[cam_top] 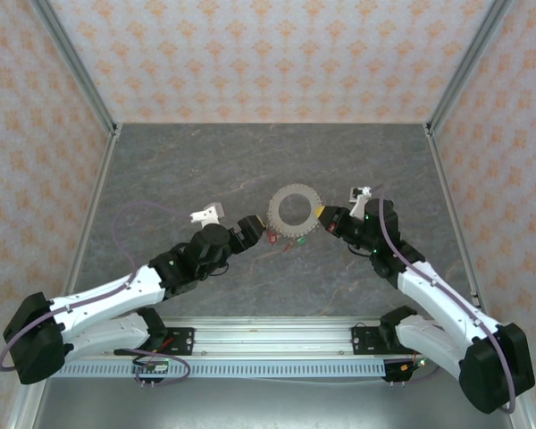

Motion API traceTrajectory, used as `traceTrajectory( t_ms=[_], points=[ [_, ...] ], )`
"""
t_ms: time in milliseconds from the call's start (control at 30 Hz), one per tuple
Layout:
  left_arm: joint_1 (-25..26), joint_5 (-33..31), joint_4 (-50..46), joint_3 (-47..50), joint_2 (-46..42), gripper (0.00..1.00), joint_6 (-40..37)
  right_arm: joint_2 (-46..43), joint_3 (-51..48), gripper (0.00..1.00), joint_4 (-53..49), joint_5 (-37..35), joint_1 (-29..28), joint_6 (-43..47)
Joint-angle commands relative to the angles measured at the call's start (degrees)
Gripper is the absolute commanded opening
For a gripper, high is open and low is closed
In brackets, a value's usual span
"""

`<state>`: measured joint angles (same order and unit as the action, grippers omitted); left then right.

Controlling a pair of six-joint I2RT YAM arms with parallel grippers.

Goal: Put the keys on the keyring

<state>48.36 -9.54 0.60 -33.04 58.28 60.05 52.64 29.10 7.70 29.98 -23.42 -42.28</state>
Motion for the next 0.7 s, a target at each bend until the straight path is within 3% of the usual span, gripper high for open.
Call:
traceTrajectory(
  t_ms=[0, 167, 233, 533, 667],
  points=[
    [-0.11, -2.24, 0.13, -0.9, 0.37, 1.0, 1.48, -1.4, -1.48, 0.0, 9.79, -5.85, 0.26, -8.05],
    [-0.11, 3.05, 2.18, -4.01, 2.5, 1.0, 4.7, -1.98, -1.68, 0.0, 10.91, -6.84, 0.23, -11.23],
    [-0.11, 5.92, 8.29, -3.52, 4.18, 0.96, 4.85, -2.32, -1.86, 0.0, 11.68, -7.24, 0.3, -12.2],
    [-0.11, 10.88, 18.43, -8.02, 11.98, 0.84, 8.06, -2.9, -1.68, 0.0, 13.1, -7.29, 0.29, -13.7],
    [-0.18, 11.61, 21.8, -9.36, 14.82, 0.84, 9.07, -2.89, -1.51, 0.0, 13.65, -7.11, 0.25, -13.79]
  ],
)
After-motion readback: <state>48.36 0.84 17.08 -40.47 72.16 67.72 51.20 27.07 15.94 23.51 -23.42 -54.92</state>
